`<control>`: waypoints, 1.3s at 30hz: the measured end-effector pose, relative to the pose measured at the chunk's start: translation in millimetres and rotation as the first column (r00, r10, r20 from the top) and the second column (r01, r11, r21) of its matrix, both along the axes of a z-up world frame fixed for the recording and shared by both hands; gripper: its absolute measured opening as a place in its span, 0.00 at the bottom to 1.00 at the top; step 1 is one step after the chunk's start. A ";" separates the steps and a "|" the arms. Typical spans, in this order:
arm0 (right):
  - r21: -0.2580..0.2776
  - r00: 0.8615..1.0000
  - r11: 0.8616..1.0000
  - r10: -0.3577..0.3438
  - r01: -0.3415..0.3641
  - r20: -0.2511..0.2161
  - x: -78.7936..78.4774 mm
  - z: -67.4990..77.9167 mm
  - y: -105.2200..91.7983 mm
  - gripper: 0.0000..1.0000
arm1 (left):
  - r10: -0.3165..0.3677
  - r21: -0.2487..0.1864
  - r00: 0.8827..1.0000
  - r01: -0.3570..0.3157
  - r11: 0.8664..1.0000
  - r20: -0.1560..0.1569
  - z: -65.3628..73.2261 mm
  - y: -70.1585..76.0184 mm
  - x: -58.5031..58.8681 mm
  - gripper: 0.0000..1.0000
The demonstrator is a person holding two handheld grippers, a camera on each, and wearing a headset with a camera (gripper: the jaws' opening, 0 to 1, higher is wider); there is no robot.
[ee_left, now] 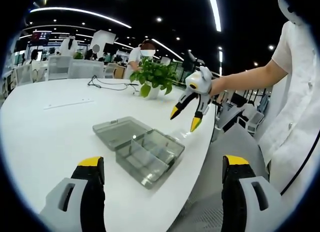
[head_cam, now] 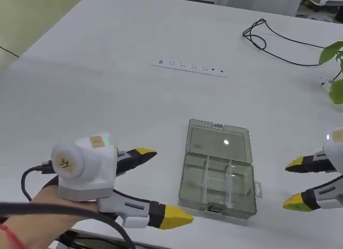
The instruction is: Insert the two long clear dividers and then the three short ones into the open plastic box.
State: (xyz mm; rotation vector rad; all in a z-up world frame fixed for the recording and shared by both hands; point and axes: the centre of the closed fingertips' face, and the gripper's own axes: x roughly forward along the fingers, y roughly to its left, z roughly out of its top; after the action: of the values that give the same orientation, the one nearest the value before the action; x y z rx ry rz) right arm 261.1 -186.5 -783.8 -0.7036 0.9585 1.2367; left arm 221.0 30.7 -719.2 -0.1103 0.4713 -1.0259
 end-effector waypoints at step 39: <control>-0.267 0.987 0.952 0.161 -0.153 0.008 6.1 -63.5 -50.1 0.35 | 0.021 -0.018 1.000 -0.021 1.000 -0.015 -0.3 5.0 -1.5 0.99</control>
State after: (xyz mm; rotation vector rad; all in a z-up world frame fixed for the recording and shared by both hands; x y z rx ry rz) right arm 267.3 -236.6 -847.3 -1.0234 1.0718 1.2435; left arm 219.5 35.6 -719.5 -0.1385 0.4733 -1.0095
